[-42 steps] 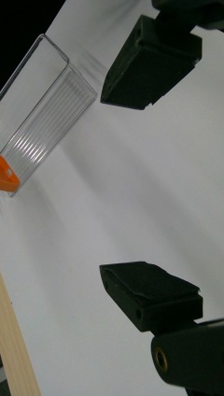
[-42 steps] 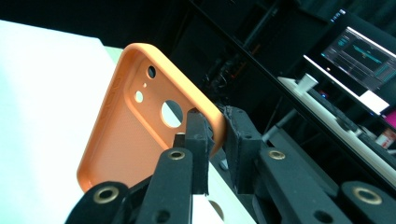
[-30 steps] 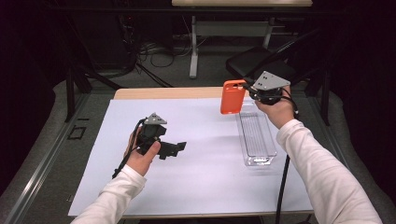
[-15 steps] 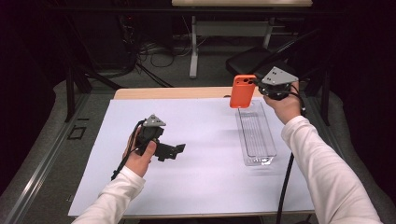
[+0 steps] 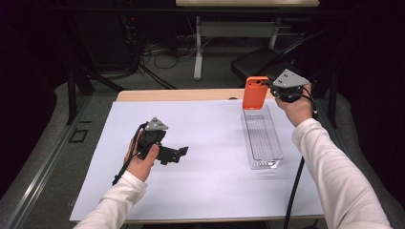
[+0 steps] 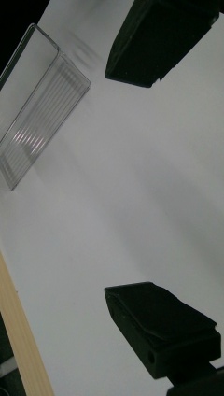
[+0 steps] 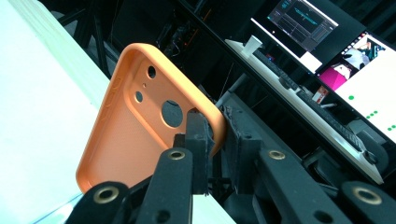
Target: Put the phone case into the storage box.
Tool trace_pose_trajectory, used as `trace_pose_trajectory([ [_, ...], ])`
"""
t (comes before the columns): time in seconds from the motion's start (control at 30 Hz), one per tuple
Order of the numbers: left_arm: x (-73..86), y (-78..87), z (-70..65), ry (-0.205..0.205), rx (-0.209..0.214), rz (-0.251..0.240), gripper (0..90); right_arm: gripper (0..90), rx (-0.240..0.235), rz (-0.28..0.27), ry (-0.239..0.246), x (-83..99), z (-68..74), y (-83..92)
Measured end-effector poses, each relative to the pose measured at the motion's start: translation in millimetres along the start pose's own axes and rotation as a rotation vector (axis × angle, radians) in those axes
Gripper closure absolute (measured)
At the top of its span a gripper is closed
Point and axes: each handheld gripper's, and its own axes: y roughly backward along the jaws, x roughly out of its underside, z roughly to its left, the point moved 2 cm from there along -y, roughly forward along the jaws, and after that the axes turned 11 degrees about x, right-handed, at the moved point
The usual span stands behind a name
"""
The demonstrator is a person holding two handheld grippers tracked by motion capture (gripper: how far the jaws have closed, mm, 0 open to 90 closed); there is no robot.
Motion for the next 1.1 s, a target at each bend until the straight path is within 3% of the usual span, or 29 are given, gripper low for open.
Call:
trace_pose_trajectory([
  [0.5, 3.1, 7.0, 1.7, 0.009, -0.011, -0.02, 0.4, 80.7, 0.038, 0.028, 0.064, 17.9, 5.6, -11.8],
  [0.67, 3.8, 8.8, 2.1, 0.005, -0.011, -0.02, 0.4, 80.7, 0.053, 0.036, 0.065, 23.5, 7.8, -16.6],
  [1.1, 5.6, 11.9, 4.3, 0.006, -0.018, -0.021, 0.4, 80.7, 0.056, 0.065, 0.102, 39.4, 21.8, -28.6],
])
